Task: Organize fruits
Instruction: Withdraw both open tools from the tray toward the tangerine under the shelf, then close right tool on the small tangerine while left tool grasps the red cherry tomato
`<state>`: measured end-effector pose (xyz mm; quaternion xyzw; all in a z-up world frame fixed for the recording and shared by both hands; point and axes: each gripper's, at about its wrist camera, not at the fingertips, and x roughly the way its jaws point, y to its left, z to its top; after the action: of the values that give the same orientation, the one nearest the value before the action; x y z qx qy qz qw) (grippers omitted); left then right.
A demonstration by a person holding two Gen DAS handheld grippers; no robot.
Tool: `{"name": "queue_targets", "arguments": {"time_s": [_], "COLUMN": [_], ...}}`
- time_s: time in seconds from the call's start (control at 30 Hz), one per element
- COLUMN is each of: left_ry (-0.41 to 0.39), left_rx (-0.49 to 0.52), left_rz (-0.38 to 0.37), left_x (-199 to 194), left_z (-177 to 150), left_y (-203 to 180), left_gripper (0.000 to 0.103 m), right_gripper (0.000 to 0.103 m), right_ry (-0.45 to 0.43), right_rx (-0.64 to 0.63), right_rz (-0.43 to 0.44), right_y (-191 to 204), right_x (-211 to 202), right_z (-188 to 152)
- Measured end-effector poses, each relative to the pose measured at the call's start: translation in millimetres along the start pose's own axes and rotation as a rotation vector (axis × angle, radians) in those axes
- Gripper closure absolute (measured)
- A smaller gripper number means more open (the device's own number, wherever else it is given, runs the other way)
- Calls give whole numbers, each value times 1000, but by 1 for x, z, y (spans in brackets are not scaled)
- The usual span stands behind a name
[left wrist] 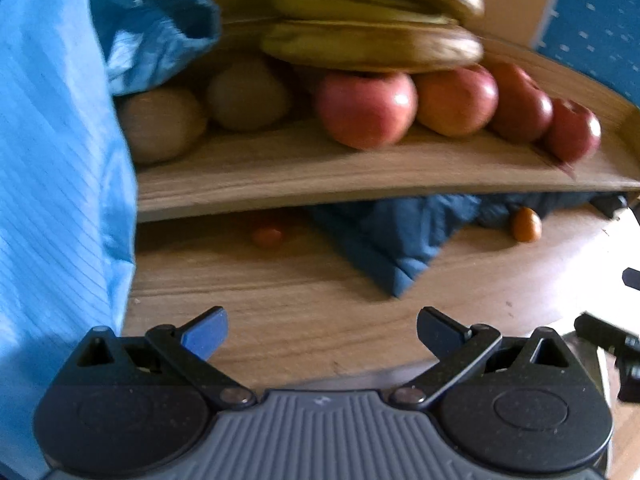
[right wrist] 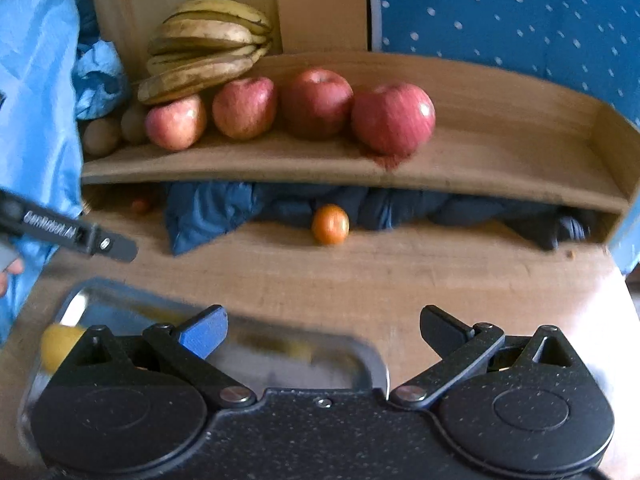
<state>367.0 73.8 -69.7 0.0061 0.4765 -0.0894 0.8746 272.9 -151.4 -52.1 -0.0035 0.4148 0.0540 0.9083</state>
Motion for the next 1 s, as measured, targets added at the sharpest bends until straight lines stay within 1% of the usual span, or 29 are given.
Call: {"name": "queue_targets", "arguments": {"time_s": [0.13, 0.3, 0.37, 0.5, 0.67, 0.8, 0.9, 0.97, 1.0], "left_ry": [-21, -9, -3, -2, -1, -7, -4, -4, -7], "left_rx": [-43, -90, -104, -117, -123, -122, -125, -129, -129], "left_rz": [34, 52, 55, 52, 46, 47, 49, 48, 46], "left_x": [8, 21, 24, 31, 37, 40, 46, 47, 48], "left_z": [7, 15, 16, 21, 26, 27, 29, 29, 29], "left_y": [11, 22, 25, 29, 31, 34, 37, 38, 39], "left_gripper": [1, 1, 1, 1, 1, 1, 1, 1, 1], "right_gripper": [4, 9, 16, 24, 38, 42, 48, 56, 59], "right_ry": [-4, 20, 26, 44, 64, 68, 75, 78, 78], "right_rx": [0, 7, 6, 21, 12, 8, 5, 1, -1], "right_rz": [-14, -6, -4, -4, -5, -11, -14, -12, -7], "right_y": [1, -1, -2, -6, -6, -4, -4, -2, -1], "right_x": [25, 56, 65, 79, 90, 96, 98, 100, 100], "right_z": [23, 43, 47, 53, 55, 55, 53, 52, 52]}}
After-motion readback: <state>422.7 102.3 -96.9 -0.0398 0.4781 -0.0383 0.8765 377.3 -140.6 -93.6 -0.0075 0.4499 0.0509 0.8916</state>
